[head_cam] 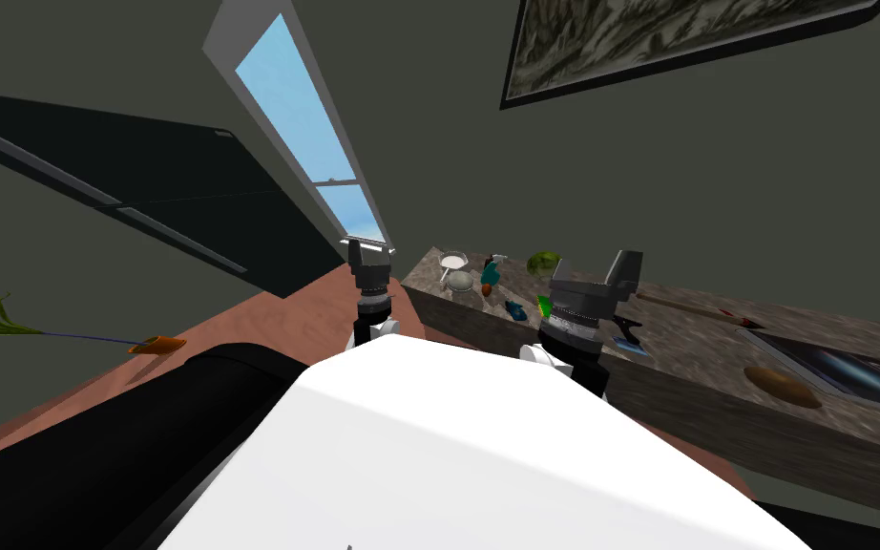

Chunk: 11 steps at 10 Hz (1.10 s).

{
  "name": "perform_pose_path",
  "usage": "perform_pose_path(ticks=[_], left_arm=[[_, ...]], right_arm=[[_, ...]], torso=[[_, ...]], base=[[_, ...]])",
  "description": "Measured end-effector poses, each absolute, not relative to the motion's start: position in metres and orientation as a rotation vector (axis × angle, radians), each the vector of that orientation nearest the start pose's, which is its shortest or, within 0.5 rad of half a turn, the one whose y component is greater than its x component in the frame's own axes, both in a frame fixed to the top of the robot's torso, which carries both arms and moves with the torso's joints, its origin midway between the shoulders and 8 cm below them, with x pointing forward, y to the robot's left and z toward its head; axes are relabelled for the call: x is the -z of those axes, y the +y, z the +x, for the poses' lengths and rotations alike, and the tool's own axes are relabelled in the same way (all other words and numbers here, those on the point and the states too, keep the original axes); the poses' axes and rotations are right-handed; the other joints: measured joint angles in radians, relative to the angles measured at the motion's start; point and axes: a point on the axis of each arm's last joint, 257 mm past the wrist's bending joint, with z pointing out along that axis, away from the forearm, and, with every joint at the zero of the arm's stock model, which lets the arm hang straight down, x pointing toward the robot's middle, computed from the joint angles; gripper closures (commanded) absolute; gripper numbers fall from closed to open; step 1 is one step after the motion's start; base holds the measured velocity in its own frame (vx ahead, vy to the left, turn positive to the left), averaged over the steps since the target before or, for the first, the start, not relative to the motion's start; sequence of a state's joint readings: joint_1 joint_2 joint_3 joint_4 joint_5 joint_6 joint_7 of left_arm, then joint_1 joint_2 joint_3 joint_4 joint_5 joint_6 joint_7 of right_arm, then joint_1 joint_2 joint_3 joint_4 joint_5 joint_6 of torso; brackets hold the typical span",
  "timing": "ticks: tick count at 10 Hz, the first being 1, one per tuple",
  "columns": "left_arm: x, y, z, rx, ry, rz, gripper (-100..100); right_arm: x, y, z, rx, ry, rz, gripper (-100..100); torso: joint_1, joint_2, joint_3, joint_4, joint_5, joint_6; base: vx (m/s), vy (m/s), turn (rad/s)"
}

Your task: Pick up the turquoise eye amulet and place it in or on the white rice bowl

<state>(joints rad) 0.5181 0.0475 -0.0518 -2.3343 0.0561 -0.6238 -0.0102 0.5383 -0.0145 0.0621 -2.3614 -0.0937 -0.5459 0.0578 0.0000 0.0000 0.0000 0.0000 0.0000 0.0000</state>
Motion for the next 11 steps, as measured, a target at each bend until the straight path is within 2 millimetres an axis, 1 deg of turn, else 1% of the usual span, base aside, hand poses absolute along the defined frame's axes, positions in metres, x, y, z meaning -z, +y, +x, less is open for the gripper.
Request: perform_pose_path(ticks=[2, 4, 7, 8, 11], left_arm=[[-0.063, 0.261, 0.31, 1.411, 0.504, -0.536, 0], [-0.063, 0.261, 0.31, 1.411, 0.504, -0.536, 0], [-0.063, 0.261, 0.31, 1.411, 0.504, -0.536, 0], [-0.063, 0.261, 0.31, 1.411, 0.504, -0.536, 0], [-0.063, 0.261, 0.31, 1.411, 0.504, -0.536, 0]], right_arm=[[-0.051, -0.263, 0.32, -1.393, 0.56, 0.597, -100], [-0.043, -0.255, 0.322, -1.421, 0.615, 0.574, -100], [-0.034, -0.247, 0.323, -1.449, 0.685, 0.543, -100], [-0.028, -0.242, 0.325, -1.461, 0.716, 0.534, -100], [-0.015, -0.234, 0.326, -1.487, 0.795, 0.511, -100]], torso=[[0.003, 0.005, 0.003, 0.001, 0.001, 0.0], [0.005, 0.009, 0.005, 0.002, 0.001, 0.0], [0.002, 0.005, 0.003, 0.001, 0.001, 0.0], [0.003, 0.006, 0.003, 0.001, 0.001, 0.0], [0.004, 0.006, 0.004, 0.002, 0.001, 0.0]], base=[[-0.101, 0.06, 0.044], [-0.133, 0.075, 0.035], [-0.08, 0.05, 0.052], [-0.08, 0.041, 0.029], [-0.093, 0.06, 0.065]])
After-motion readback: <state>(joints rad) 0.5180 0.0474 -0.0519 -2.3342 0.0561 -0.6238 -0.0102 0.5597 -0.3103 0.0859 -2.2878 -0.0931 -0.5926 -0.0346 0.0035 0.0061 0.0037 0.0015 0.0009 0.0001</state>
